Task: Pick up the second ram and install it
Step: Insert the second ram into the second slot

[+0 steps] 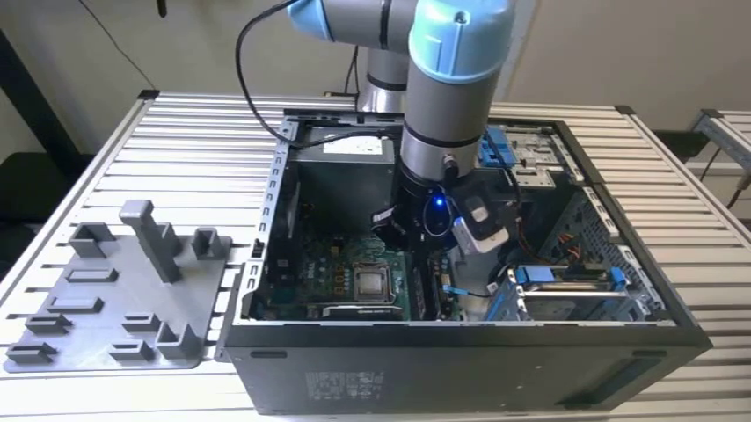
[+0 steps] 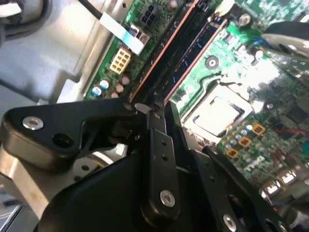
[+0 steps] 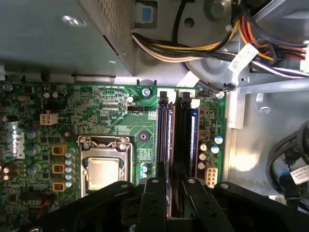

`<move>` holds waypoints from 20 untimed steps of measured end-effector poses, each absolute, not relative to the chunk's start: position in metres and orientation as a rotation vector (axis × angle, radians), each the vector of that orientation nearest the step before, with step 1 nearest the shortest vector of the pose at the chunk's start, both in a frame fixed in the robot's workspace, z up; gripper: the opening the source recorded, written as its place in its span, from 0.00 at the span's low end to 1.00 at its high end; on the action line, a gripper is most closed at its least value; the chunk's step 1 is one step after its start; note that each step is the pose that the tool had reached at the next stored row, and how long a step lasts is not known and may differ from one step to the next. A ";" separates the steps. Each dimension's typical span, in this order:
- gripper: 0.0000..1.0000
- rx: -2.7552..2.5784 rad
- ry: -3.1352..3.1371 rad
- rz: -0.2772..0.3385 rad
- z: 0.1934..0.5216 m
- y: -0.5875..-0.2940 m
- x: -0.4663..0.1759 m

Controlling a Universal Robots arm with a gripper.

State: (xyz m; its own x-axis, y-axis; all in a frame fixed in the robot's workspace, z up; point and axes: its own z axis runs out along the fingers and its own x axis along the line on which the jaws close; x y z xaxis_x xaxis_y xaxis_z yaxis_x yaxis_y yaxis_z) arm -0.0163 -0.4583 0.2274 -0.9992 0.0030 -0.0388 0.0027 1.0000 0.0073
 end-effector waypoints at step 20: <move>0.11 0.004 3.103 0.011 0.252 -0.458 -0.016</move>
State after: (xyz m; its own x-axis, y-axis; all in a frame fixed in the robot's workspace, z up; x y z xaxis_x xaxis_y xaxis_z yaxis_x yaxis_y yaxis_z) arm -0.0163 -0.4579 0.2520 -0.9992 0.0030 -0.0388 0.0027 1.0000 0.0072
